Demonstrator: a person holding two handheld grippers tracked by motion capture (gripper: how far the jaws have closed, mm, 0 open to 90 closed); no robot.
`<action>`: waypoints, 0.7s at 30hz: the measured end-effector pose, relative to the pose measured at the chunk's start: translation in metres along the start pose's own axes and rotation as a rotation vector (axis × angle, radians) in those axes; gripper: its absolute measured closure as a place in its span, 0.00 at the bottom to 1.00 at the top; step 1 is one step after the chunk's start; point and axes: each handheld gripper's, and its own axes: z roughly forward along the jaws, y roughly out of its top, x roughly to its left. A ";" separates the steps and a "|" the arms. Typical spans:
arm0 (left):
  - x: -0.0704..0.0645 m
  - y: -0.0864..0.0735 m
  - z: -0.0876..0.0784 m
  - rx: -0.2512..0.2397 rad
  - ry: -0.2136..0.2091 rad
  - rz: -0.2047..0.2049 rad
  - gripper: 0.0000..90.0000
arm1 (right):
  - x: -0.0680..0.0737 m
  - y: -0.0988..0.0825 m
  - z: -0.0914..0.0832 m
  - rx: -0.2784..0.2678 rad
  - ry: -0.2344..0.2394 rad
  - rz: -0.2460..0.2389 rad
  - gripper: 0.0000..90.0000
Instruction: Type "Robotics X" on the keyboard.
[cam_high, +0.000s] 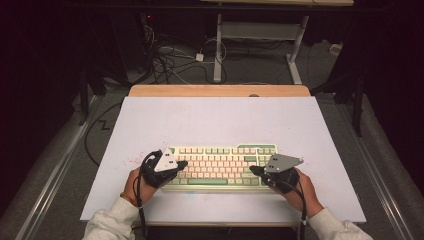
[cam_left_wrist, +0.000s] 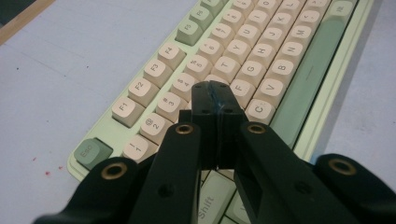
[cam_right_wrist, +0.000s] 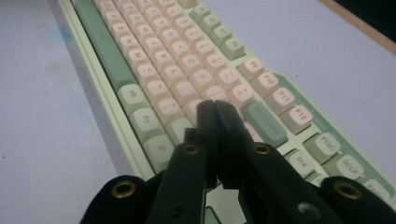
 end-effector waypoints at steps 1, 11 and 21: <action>0.000 0.000 0.000 -0.001 -0.001 0.000 0.97 | -0.001 0.000 -0.001 -0.008 -0.001 0.003 0.96; -0.001 0.000 0.001 -0.003 0.004 0.002 0.97 | -0.002 0.001 -0.003 -0.037 -0.021 0.023 0.73; -0.006 0.001 0.004 -0.027 0.062 0.008 0.67 | -0.003 0.001 -0.003 -0.073 -0.070 0.051 0.45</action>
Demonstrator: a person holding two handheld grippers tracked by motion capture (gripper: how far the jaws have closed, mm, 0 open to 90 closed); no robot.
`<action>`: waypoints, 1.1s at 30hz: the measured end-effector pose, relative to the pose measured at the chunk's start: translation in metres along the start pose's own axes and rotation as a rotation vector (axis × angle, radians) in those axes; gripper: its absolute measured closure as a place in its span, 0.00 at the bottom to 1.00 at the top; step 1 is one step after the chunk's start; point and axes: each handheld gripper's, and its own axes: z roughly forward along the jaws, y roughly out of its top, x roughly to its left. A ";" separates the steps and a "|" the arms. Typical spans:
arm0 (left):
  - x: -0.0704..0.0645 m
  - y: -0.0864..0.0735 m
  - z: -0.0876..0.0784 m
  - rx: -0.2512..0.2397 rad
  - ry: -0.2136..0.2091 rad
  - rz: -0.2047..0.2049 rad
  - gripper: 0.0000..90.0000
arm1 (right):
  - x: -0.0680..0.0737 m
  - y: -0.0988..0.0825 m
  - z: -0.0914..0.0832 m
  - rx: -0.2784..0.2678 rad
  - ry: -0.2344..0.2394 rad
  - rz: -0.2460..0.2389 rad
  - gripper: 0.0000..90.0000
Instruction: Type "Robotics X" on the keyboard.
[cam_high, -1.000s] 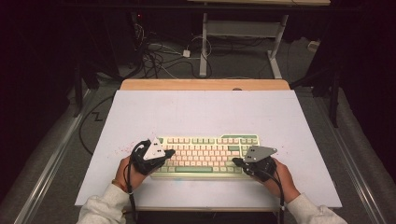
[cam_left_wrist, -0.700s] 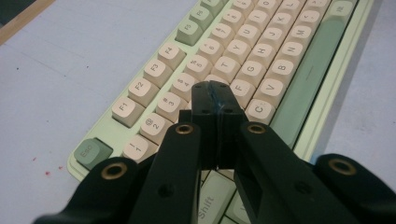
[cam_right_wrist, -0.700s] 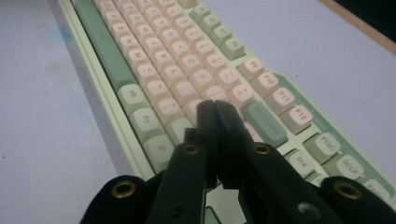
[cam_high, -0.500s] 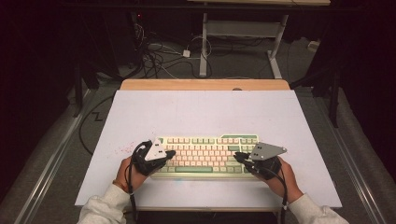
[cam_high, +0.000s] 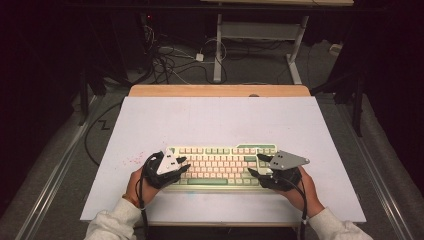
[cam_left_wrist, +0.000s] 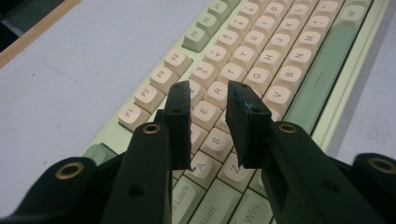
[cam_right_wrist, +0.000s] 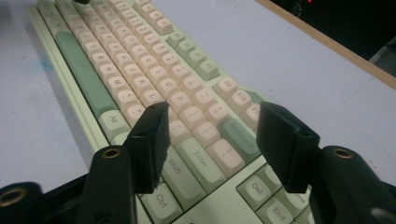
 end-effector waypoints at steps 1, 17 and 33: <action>0.000 0.000 0.000 0.001 0.003 -0.002 0.62 | 0.000 0.000 0.000 -0.005 -0.003 0.001 0.44; -0.008 0.001 0.004 -0.029 0.068 0.005 0.16 | 0.000 0.001 -0.002 -0.067 -0.080 0.027 0.18; -0.006 0.005 -0.001 -0.053 0.086 0.020 0.16 | -0.002 0.005 -0.007 -0.079 -0.088 -0.012 0.18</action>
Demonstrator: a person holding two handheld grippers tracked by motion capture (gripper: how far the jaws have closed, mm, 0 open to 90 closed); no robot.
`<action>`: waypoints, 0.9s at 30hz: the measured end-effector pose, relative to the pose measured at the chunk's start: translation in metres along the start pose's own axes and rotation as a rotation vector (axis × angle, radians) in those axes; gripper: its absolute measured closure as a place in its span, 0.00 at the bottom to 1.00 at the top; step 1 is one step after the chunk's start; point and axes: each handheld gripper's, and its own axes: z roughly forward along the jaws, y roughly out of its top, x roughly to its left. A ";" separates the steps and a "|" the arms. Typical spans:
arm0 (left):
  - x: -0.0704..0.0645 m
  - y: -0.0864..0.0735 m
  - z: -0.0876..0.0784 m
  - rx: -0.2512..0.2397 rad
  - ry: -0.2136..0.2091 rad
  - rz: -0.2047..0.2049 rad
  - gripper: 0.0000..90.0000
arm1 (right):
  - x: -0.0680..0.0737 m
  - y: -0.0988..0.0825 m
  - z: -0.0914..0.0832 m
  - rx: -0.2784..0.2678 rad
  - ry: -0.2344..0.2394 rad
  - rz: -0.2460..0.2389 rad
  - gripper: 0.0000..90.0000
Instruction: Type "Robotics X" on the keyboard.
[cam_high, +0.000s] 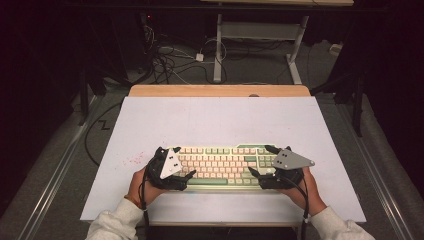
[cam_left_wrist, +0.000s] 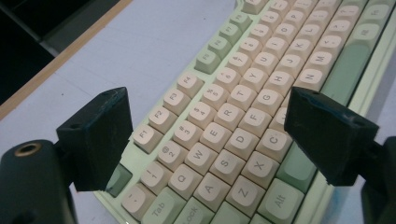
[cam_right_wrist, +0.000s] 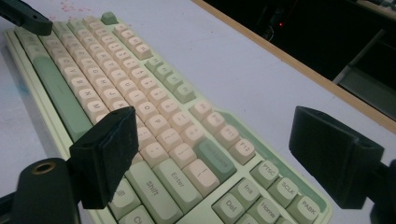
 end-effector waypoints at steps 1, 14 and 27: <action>0.000 0.000 0.000 -0.001 0.009 0.001 0.16 | -0.001 0.000 -0.001 0.000 -0.003 0.001 0.18; 0.007 -0.006 -0.014 -0.009 0.066 -0.005 0.16 | -0.006 0.002 -0.014 -0.007 -0.043 -0.011 0.18; 0.008 -0.014 -0.029 -0.013 0.093 -0.008 0.16 | -0.015 -0.008 -0.034 -0.020 -0.103 0.007 0.18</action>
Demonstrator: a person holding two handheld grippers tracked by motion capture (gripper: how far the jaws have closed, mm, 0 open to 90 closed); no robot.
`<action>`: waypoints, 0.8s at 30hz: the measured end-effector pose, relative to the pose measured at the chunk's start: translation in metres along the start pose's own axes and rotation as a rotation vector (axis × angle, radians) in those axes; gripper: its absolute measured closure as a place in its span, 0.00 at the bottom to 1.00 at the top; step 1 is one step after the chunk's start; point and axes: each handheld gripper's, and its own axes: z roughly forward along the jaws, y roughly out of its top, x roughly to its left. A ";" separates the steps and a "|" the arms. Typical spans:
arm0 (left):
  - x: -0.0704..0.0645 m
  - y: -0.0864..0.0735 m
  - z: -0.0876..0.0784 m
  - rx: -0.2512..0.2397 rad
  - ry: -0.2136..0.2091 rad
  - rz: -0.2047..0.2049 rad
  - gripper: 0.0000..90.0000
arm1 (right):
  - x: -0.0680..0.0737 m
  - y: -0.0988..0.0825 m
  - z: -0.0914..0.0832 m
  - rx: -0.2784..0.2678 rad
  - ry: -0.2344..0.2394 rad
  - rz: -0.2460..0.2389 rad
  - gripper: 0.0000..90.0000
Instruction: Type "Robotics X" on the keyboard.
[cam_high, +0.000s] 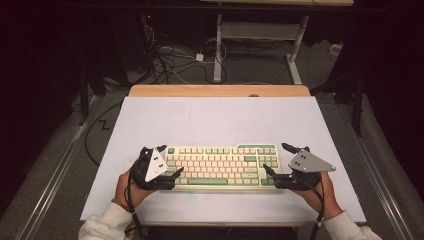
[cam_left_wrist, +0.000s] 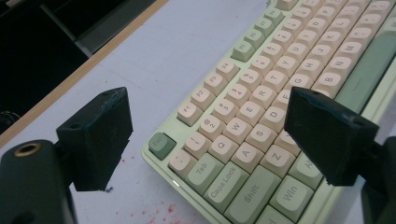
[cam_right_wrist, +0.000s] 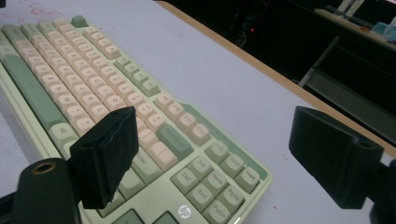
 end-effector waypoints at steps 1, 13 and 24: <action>0.000 0.000 0.000 -0.001 0.000 -0.001 0.16 | -0.001 -0.001 -0.001 0.000 -0.005 0.000 0.18; 0.000 -0.010 -0.007 -0.005 0.004 -0.008 0.16 | -0.010 -0.011 -0.016 -0.001 -0.052 0.012 0.18; 0.002 -0.024 -0.017 -0.016 0.011 -0.021 0.16 | -0.014 -0.020 -0.026 -0.006 -0.083 0.006 0.18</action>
